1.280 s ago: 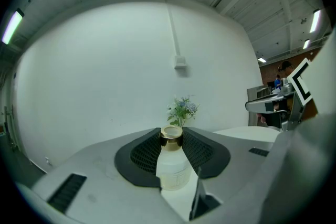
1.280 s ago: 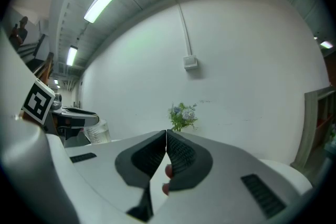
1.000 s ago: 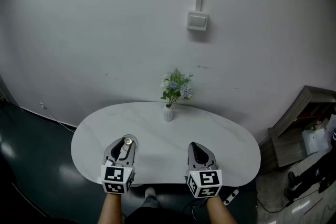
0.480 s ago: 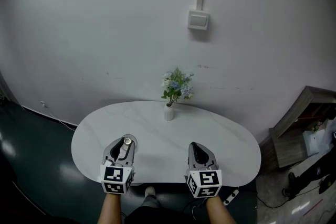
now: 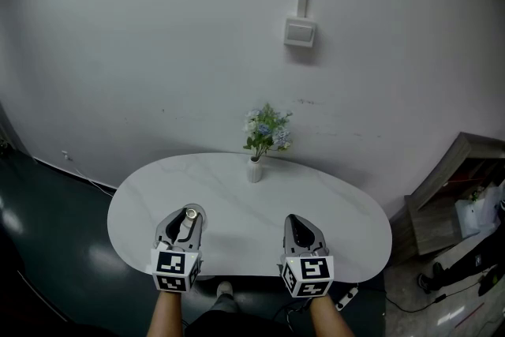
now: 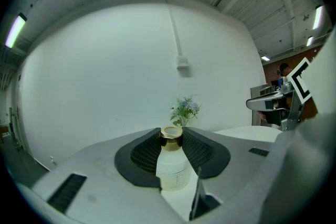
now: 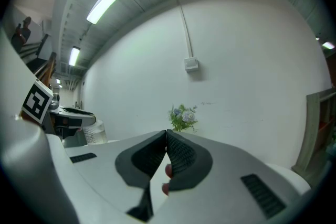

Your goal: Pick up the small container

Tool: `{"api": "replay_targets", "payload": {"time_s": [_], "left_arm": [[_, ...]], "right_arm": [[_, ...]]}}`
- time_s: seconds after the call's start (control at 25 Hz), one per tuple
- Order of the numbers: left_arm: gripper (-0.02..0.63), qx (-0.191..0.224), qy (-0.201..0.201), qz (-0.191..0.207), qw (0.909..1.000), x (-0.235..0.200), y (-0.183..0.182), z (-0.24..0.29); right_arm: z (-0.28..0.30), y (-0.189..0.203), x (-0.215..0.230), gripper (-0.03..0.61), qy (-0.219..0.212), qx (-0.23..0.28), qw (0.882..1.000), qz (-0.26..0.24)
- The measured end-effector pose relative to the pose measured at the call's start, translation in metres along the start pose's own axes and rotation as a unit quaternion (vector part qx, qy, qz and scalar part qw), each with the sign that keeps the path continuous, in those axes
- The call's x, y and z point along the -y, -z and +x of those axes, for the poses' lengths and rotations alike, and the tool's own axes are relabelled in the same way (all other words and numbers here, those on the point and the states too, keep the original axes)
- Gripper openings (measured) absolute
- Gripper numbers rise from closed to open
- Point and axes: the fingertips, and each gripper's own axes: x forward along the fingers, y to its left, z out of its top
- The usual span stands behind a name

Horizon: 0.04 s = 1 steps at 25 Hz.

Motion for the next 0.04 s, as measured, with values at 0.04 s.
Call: {"api": "replay_targets", "payload": {"time_s": [0.04], "left_arm": [[0.129, 0.0, 0.0, 0.0, 1.0, -0.0004, -0.0002, -0.0007]], "right_arm": [[0.0001, -0.0009, 0.0001, 0.066, 0.0, 0.001, 1.0, -0.001]]}}
